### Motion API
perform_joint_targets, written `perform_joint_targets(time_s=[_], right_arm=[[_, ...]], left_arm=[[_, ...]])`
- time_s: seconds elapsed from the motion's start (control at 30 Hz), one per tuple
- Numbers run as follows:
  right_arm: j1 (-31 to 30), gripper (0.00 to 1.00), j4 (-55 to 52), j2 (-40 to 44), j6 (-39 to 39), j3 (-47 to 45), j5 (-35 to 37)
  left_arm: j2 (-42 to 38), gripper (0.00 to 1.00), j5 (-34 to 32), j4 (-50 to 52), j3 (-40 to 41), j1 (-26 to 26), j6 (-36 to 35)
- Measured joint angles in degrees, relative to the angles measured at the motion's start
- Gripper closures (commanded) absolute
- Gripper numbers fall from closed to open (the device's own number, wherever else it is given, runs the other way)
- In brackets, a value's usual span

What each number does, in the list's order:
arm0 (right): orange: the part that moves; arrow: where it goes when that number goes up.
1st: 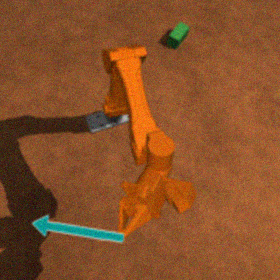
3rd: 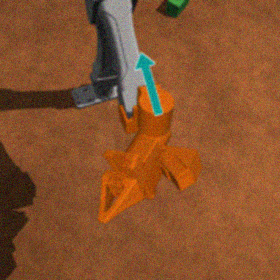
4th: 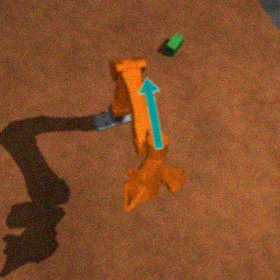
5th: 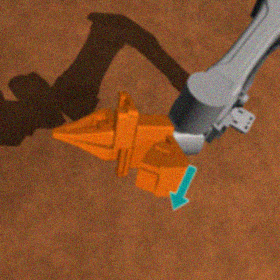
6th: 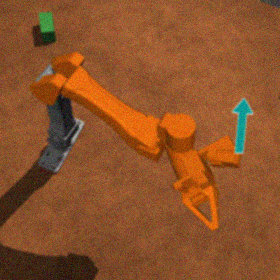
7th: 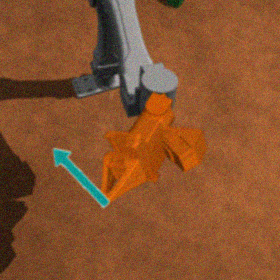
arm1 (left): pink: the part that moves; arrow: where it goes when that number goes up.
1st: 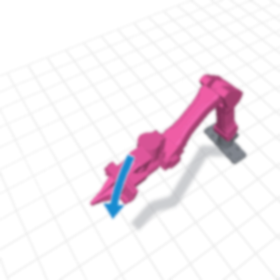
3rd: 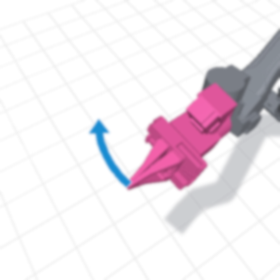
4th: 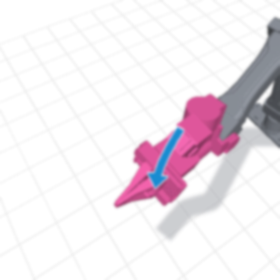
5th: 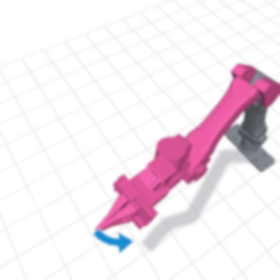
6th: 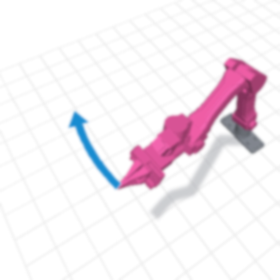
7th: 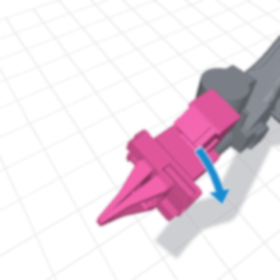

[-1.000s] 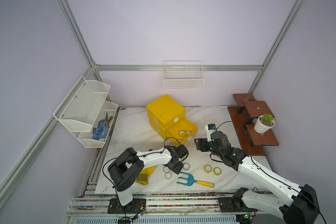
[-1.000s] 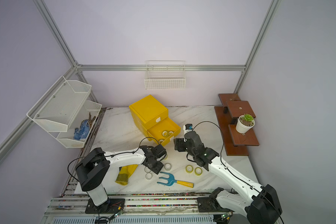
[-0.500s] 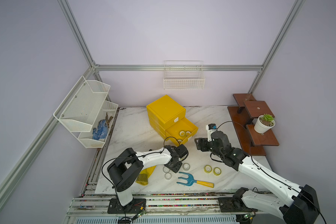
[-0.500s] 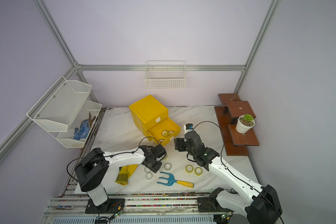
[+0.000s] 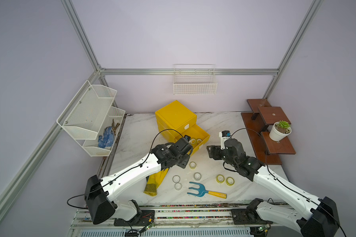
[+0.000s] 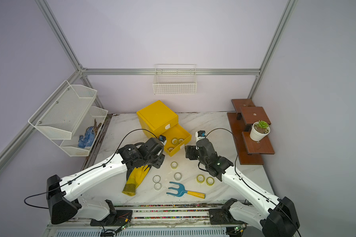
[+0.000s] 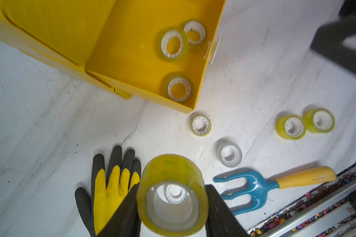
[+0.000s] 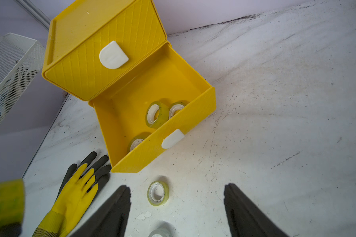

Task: Place the transparent tape into the drawer according to color
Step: Pick up the tape at the center of the board, then place the tape in the drawer.

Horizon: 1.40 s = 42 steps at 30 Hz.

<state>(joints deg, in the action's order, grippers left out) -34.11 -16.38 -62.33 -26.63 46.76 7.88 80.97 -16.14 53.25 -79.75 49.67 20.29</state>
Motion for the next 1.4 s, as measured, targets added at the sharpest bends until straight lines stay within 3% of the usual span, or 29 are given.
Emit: perform_joint_targets(time_s=[0.27,0.63,1.03,1.4], right_arm=[[0.31,0.23,-0.09,0.74,-0.46,-0.57,0.87],[0.76,0.23,-0.44,3.34,-0.76,-1.79,2.78],[1.03,0.21,-0.92,3.63,-1.27,-2.01,2.93],[1.11,0.21,-1.73,4.83,-2.16,-2.8,2.95]], left_arm=[[12.35,0.54,-0.46,-3.5,-13.11,-2.91,-3.13],[24.02,0.52,-0.9,-4.44,-14.38,-6.23,-3.15],[25.16,0.34,-0.61,-5.05,-14.38,-6.93,-2.93],[20.44,0.03,1.88,-5.86,-12.5,-6.97,-2.49]])
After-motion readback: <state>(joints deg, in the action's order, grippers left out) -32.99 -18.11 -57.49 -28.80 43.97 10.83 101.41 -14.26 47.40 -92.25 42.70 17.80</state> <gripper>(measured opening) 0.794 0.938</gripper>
